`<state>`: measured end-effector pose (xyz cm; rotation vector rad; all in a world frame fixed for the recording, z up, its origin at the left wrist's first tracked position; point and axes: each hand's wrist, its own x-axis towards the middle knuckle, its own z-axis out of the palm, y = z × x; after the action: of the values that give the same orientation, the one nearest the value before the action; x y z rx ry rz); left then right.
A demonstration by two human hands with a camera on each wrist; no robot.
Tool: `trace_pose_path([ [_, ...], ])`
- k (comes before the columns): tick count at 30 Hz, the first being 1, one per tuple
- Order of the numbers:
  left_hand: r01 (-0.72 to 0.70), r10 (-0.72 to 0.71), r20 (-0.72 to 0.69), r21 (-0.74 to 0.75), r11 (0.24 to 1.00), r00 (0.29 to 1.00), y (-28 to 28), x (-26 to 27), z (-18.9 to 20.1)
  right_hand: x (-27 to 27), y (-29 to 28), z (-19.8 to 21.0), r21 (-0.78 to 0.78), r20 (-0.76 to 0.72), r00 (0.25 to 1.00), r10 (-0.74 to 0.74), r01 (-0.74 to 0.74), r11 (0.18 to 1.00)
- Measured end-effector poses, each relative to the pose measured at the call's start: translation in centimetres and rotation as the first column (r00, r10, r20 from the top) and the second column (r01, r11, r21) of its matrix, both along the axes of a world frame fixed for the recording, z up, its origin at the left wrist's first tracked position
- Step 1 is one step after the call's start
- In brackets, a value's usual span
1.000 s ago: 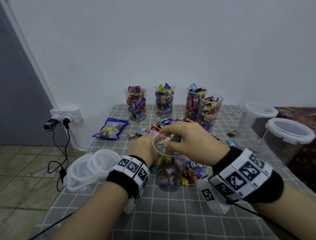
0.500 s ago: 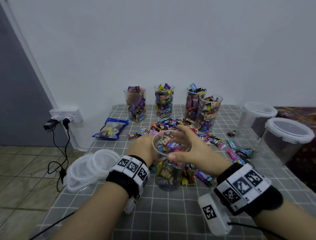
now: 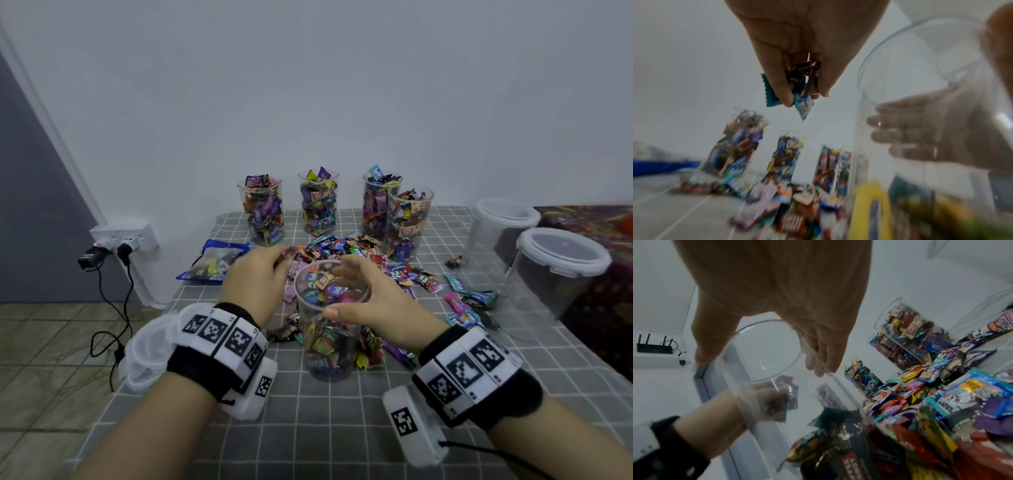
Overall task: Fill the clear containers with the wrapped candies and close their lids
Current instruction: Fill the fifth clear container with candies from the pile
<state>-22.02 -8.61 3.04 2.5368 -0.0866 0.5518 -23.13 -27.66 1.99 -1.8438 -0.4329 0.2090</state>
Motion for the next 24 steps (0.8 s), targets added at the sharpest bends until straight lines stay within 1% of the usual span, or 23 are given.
trace_pose_path([
  [4,0.083,-0.076,0.085,-0.084,0.993,0.994,-0.5,-1.2,3.4,0.2,0.1,-0.2,-0.008,-0.003,1.0,-0.009,0.009,1.0],
  [6,0.144,-0.135,0.09,-0.111,0.983,0.987,-1.2,-1.7,4.5,0.3,0.0,-0.3,-0.002,-0.007,1.0,-0.006,0.006,1.0],
  [8,0.208,-0.201,0.058,-0.135,0.969,0.978,-1.8,-2.1,4.8,0.2,0.1,-0.2,0.009,-0.002,1.0,0.0,0.0,1.0],
  [11,0.303,-0.313,-0.048,-0.14,0.943,0.949,-2.7,-2.6,4.3,0.1,0.3,-0.2,0.032,0.004,1.0,0.004,-0.004,0.999],
  [13,0.315,-0.323,-0.088,-0.088,0.945,0.942,-3.1,-2.8,4.0,0.1,0.3,-0.5,0.066,-0.001,1.0,0.008,-0.008,0.998],
  [15,0.309,-0.311,-0.082,-0.042,0.95,0.947,-3.3,-2.9,3.9,0.1,0.3,-0.6,0.074,0.008,1.0,0.013,-0.014,0.997],
  [18,0.303,-0.306,-0.06,-0.054,0.951,0.95,-3.4,-3.0,3.8,0.0,0.3,-0.5,0.083,0.021,1.0,0.004,-0.006,0.997],
  [21,0.303,-0.306,-0.07,-0.052,0.952,0.949,-3.4,-2.9,3.7,-0.2,0.3,-0.4,0.091,0.033,0.999,0.009,-0.012,0.996],
  [24,0.314,-0.318,-0.052,-0.06,0.947,0.947,-3.3,-2.7,3.4,-0.1,0.4,-0.6,0.128,0.027,0.999,0.021,-0.024,0.991],
])
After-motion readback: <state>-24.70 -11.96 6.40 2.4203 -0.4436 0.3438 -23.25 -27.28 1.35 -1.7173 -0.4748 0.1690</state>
